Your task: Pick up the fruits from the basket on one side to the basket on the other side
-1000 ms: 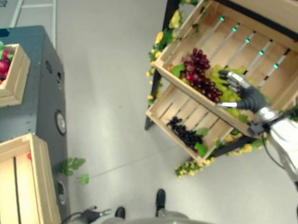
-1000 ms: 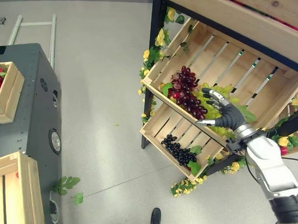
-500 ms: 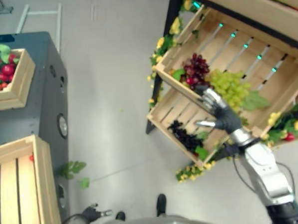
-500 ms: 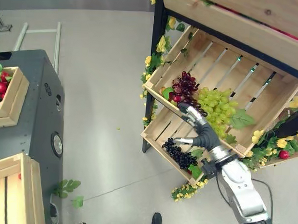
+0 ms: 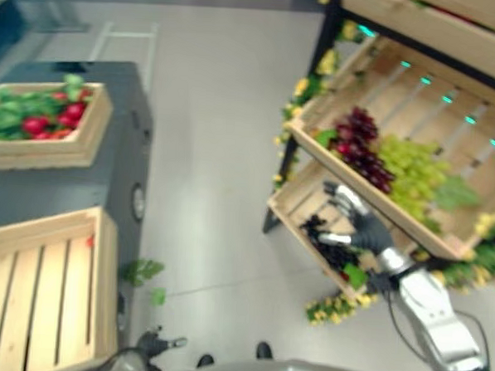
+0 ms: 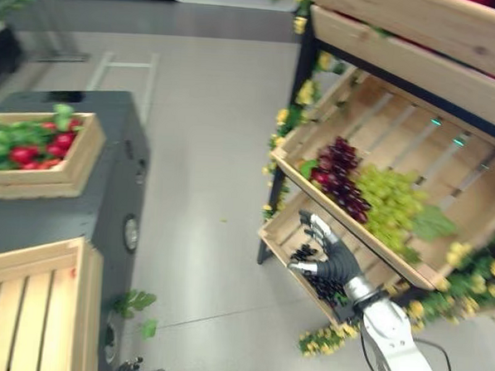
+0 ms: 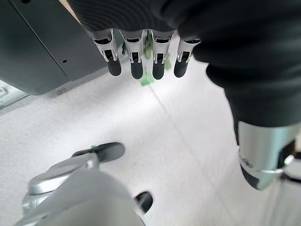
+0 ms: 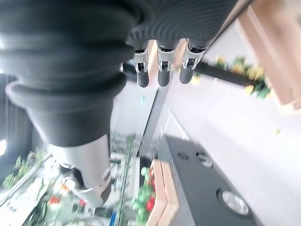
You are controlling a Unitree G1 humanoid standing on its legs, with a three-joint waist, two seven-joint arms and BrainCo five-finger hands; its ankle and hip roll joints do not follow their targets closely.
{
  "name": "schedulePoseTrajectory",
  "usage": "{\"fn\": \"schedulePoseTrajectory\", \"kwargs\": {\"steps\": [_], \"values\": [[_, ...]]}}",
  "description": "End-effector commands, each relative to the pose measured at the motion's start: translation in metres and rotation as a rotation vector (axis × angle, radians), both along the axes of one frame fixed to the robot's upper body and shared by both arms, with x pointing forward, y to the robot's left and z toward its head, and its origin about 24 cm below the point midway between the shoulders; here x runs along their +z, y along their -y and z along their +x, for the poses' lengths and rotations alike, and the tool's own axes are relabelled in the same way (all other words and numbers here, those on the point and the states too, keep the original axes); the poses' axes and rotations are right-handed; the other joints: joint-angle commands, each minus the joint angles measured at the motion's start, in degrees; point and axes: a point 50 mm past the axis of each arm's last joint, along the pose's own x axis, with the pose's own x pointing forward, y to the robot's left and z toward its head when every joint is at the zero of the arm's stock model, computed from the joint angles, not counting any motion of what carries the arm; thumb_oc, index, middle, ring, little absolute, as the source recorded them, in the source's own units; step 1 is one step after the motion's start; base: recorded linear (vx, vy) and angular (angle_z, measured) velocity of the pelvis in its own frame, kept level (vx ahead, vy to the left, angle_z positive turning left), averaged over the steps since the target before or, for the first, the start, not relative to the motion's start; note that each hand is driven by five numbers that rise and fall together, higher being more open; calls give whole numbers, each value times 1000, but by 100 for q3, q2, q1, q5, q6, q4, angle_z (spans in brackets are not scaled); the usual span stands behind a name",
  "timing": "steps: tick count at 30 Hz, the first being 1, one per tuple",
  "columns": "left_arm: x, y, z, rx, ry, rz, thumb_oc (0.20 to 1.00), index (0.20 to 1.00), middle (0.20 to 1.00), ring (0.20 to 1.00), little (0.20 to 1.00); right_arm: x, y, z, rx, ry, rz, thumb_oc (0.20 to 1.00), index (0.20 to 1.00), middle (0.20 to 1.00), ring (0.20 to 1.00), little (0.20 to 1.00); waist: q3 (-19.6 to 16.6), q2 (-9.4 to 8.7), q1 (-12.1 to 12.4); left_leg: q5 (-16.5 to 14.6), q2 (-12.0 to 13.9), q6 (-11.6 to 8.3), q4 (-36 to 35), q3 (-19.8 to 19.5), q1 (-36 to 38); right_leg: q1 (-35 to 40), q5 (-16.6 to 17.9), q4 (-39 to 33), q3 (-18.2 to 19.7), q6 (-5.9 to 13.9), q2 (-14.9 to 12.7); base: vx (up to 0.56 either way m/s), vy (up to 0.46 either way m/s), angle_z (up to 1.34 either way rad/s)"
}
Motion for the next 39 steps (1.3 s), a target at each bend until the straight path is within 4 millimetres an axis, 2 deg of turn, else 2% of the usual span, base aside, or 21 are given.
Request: {"fn": "schedulePoseTrajectory", "kwargs": {"steps": [1, 4, 7, 11, 12, 13, 14, 15, 17, 22, 23, 24, 25, 26, 28, 31, 33, 35, 36, 37, 39], "values": [[6, -13, 8, 46, 50, 24, 1000, 1000, 1000, 1000, 1000, 20, -2, -5, 11, 112, 27, 1000, 1000, 1000, 1000, 1000, -148, -175, 84, 179, -620, 43, 54, -177, -361, 112, -306, 159, -111, 213, 185, -53, -138, 30], [8, -11, 16, 101, 96, -7, 1000, 1000, 1000, 1000, 1000, 12, -1, -6, 21, 70, 26, 1000, 1000, 1000, 1000, 1000, -96, -61, 93, 176, -625, -19, 212, -265, -443, 182, -301, 65, -260, 174, 174, -93, -130, 56], [9, -13, 18, 238, 129, -72, 1000, 1000, 1000, 1000, 1000, 6, 3, -8, 27, 29, 23, 1000, 1000, 1000, 1000, 1000, 85, 129, 116, 468, -384, -384, 375, -239, -802, 441, -210, -382, -637, 80, 180, -227, -206, 65], [7, -15, 12, 351, 128, -124, 1000, 1000, 1000, 1000, 1000, 0, 5, -12, 23, -2, 25, 1000, 1000, 1000, 1000, 1000, 230, 193, 126, 652, -169, -553, 300, -219, -986, 636, -155, -697, -845, 23, 283, -173, -171, 58], [5, -13, 9, 396, 124, -154, 1000, 1000, 1000, 1000, 1000, -2, 8, -13, 12, -11, 23, 1000, 1000, 1000, 1000, 1000, 298, 211, 91, 637, -89, -562, 254, 6, -1061, 680, -160, -752, -1002, 26, 256, -171, -55, 34], [3, -12, 2, 417, 105, -171, 1000, 1000, 1000, 1000, 1000, -2, 12, -14, -2, -7, -10, 1000, 1000, 1000, 1000, 1000, 350, 224, 75, 627, 22, -538, 211, 419, -1138, 735, -149, -829, -1143, 68, 166, -170, -53, 44], [3, -12, 2, 417, 105, -171, 1000, 1000, 1000, 1000, 1000, -2, 12, -14, -2, -7, -11, 1000, 1000, 1000, 1000, 1000, 357, 221, 77, 625, 20, -537, 211, 424, -1128, 747, -148, -835, -1138, 69, 162, -231, -6, 72], [0, -9, -3, 440, 89, -185, 1000, 1000, 1000, 1000, 1000, -7, 19, -14, -41, -17, -46, 1000, 1000, 1000, 1000, 1000, 441, 220, 56, 654, 179, -443, 313, 1259, -1287, 849, -76, -1006, -1299, 143, 18, -200, -8, 76], [0, -8, -5, 453, 90, -195, 1000, 1000, 1000, 1000, 1000, -14, 21, -14, -61, -37, -63, 1000, 1000, 1000, 1000, 1000, 459, 218, 88, 650, 202, -375, 632, 1734, -1350, 882, 53, -1133, -1409, 178, -14, -177, -29, 58], [-1, -13, -14, 520, 88, -195, 1000, 1000, 1000, 1000, 1000, -25, 19, -16, -64, -81, -58, 1000, 1000, 1000, 1000, 1000, 346, 111, 102, 241, -32, -253, 1210, 1686, -1026, 709, 258, -1157, -1619, 241, -167, -204, -12, 37], [-2, -13, -16, 545, 86, -203, 1000, 1000, 1000, 1000, 1000, -27, 18, -17, -70, -84, -38, 1000, 1000, 1000, 1000, 1000, 223, 65, 19, -212, -170, -149, 1267, 1797, -624, 570, 322, -1156, -1877, 282, -295, -202, 9, 37], [-2, -13, -16, 545, 85, -203, 1000, 1000, 1000, 1000, 1000, -27, 18, -17, -70, -85, -39, 1000, 1000, 1000, 1000, 1000, 224, 72, 2, -233, -169, -148, 1279, 1779, -620, 581, 308, -1152, -1895, 284, -290, -248, 40, 45], [-2, -10, -13, 561, 97, -222, 1000, 1000, 1000, 1000, 1000, -27, 20, -17, -91, -81, -36, 1000, 1000, 1000, 1000, 1000, 159, 14, -101, -620, -184, -103, 1524, 2044, -393, 400, 426, -1114, -2245, 329, -494, -132, 29, 45], [-2, -10, -13, 561, 97, -222, 1000, 1000, 1000, 1000, 1000, -27, 20, -17, -91, -81, -36, 1000, 1000, 1000, 1000, 1000, 160, 18, -107, -629, -182, -103, 1539, 2038, -400, 402, 425, -1114, -2251, 329, -491, -277, 69, 72], [-1, -5, -4, 585, 134, -262, 1000, 1000, 1000, 1000, 1000, -34, 22, -17, -136, -96, -22, 1000, 1000, 1000, 1000, 1000, 78, 31, -278, -1108, -185, -92, 1648, 2338, 112, 144, 568, -1053, -2712, 359, -676, -180, 64, 112], [2, 1, 8, 584, 182, -286, 1000, 1000, 1000, 1000, 1000, -51, 29, -19, -205, -153, -56, 1000, 1000, 1000, 1000, 1000, 53, 130, -415, -1157, -93, -37, 1131, 2473, 467, -175, 740, -924, -3090, 432, -761, -230, 142, 95], [3, 3, 12, 579, 191, -294, 1000, 1000, 1000, 1000, 1000, -57, 30, -17, -219, -176, -75, 1000, 1000, 1000, 1000, 1000, 87, 117, -427, -1130, -199, 75, 938, 2404, 444, -332, 885, -843, -3064, 517, -841, -121, 107, 94], [4, 4, 12, 549, 197, -305, 1000, 1000, 1000, 1000, 1000, -84, 34, -25, -270, -295, -74, 1000, 1000, 1000, 1000, 1000, 47, 35, -385, -1139, -239, 195, 628, 2420, 516, -441, 1057, -834, -2949, 625, -908, -112, 164, 85], [4, 3, 12, 549, 197, -305, 1000, 1000, 1000, 1000, 1000, -85, 34, -25, -270, -294, -73, 1000, 1000, 1000, 1000, 1000, 45, 32, -379, -1134, -240, 196, 616, 2427, 521, -442, 1063, -841, -2942, 626, -906, -138, 189, 47], [7, 1, 16, 514, 215, -302, 1000, 1000, 1000, 1000, 1000, -106, 38, -33, -309, -388, -90, 1000, 1000, 1000, 1000, 1000, 60, -30, -335, -1031, -249, 249, 391, 2452, 520, -574, 1180, -860, -2846, 697, -929, -145, 142, -3], [8, 0, 17, 508, 219, -295, 1000, 1000, 1000, 1000, 1000, -115, 37, -35, -322, -424, -92, 1000, 1000, 1000, 1000, 1000, 82, -66, -317, -967, -276, 271, 320, 2403, 505, -674, 1228, -842, -2764, 732, -941, -148, 126, -1]]}}
